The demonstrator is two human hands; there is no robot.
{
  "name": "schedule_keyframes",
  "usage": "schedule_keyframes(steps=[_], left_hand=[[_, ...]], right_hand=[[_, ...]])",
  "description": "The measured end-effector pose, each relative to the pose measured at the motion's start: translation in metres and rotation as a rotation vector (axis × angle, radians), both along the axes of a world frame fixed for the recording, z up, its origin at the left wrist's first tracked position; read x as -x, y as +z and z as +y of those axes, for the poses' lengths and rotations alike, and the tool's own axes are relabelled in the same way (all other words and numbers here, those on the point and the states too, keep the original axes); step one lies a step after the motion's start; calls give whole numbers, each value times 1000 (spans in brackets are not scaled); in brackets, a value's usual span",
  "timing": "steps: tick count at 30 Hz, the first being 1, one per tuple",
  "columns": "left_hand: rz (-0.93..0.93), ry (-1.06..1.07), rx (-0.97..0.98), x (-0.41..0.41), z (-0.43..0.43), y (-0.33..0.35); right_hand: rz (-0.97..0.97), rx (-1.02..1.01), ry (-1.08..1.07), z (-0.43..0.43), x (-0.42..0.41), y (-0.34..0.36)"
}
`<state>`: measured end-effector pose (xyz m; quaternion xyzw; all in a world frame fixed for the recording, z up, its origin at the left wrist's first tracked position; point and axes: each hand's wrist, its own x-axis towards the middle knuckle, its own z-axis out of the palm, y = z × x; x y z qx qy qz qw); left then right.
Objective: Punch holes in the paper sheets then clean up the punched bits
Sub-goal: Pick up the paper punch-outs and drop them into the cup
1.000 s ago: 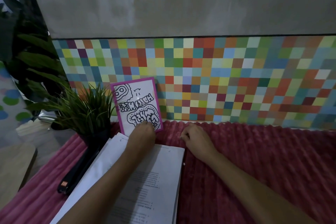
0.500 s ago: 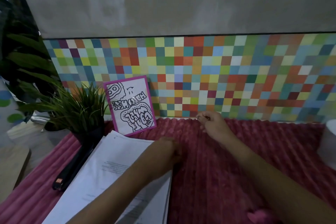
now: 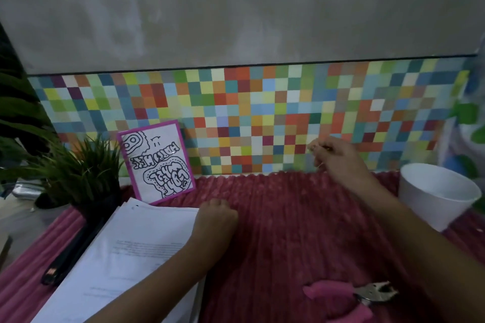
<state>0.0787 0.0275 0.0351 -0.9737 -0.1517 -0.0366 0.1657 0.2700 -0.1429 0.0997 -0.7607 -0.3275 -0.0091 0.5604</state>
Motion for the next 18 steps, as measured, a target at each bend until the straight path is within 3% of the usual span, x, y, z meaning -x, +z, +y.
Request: schedule_keyframes(steps=[2, 4, 9, 12, 15, 18], left_hand=[[96, 35, -25, -4, -9, 10], [47, 28, 26, -17, -10, 26], [-462, -176, 598, -89, -57, 78], [-514, -321, 846, -154, -136, 85], [-459, -383, 879, -209, -201, 78], [-389, -440, 765, -238, -232, 69]], right_hand=[[-50, -42, -62, -32, -13, 16], [-106, -64, -137, -69, -32, 27], [-168, 91, -346, -156, -77, 32], [-175, 308, -402, -188, -93, 16], [-167, 420, -411, -205, -102, -2], [-194, 500, -382, -211, -108, -18]])
